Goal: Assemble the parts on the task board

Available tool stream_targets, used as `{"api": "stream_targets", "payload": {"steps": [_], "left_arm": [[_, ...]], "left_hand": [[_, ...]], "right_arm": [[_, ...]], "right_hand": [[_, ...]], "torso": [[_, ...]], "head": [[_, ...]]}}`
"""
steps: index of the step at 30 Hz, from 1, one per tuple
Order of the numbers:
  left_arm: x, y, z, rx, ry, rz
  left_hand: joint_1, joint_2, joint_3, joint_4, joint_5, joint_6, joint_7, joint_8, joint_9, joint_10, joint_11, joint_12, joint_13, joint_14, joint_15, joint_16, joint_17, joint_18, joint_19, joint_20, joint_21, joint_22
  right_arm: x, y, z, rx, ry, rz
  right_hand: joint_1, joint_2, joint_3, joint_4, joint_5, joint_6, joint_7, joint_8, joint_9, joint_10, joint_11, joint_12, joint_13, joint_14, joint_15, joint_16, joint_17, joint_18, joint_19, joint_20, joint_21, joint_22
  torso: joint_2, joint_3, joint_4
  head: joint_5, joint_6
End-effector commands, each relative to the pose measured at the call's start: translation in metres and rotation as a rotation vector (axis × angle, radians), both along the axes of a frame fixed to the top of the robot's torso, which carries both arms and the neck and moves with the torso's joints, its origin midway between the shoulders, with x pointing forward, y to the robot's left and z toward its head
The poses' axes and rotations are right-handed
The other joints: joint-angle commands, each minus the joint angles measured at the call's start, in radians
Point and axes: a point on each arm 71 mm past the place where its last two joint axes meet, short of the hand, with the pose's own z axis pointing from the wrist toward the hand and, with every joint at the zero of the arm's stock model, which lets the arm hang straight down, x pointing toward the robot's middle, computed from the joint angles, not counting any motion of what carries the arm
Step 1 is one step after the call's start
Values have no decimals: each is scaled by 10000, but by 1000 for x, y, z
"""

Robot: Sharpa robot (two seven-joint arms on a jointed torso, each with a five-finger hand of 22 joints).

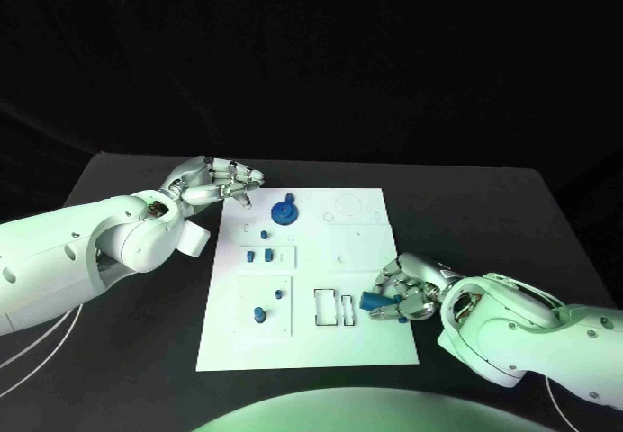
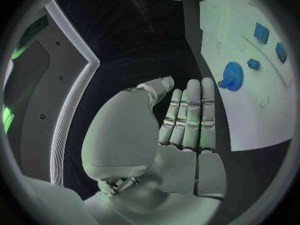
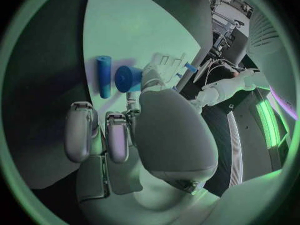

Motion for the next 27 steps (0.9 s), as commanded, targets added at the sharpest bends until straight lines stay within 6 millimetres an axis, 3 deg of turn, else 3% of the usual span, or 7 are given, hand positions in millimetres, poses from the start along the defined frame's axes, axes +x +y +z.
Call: {"api": "stream_targets", "payload": {"steps": [1,13,27], "left_arm": [[-1,-3,1,-116,39,-167],[-1,-3,1,-111,39,-156],[-1,-4,1,-122,31,-174]], "left_hand": [[-14,107,-53,-3,15,-4,47,43,9,-72,-29,56,16,-78,-24,-52,-13,134,-60,17,-36,-11],[-14,107,-53,-3,15,-4,47,43,9,-72,-29,56,16,-78,-24,-52,-13,134,-60,17,-36,-11],[-14,107,-53,-3,15,-4,47,43,9,-72,-29,56,16,-78,-24,-52,-13,134,-60,17,-36,-11]], "right_arm": [[-2,-6,-8,65,951,-624],[1,-2,-2,739,930,-1082],[6,24,22,1758,271,-643]], "right_hand": [[-96,286,504,-400,15,188,6,-17,0,466,-32,54,1653,914,-34,48,1950,-59,274,-88,44,2001],[-906,228,974,-389,10,603,-163,-18,11,686,-173,442,1978,939,-144,82,2077,-104,363,-170,309,2066],[-1780,144,1077,-396,-30,799,-220,-4,71,838,-225,757,2240,968,-193,123,2228,-143,432,-223,523,2118]], "torso": [[9,0,6],[-3,-6,3],[0,-11,8]], "head": [[0,14],[30,12],[82,13]]}}
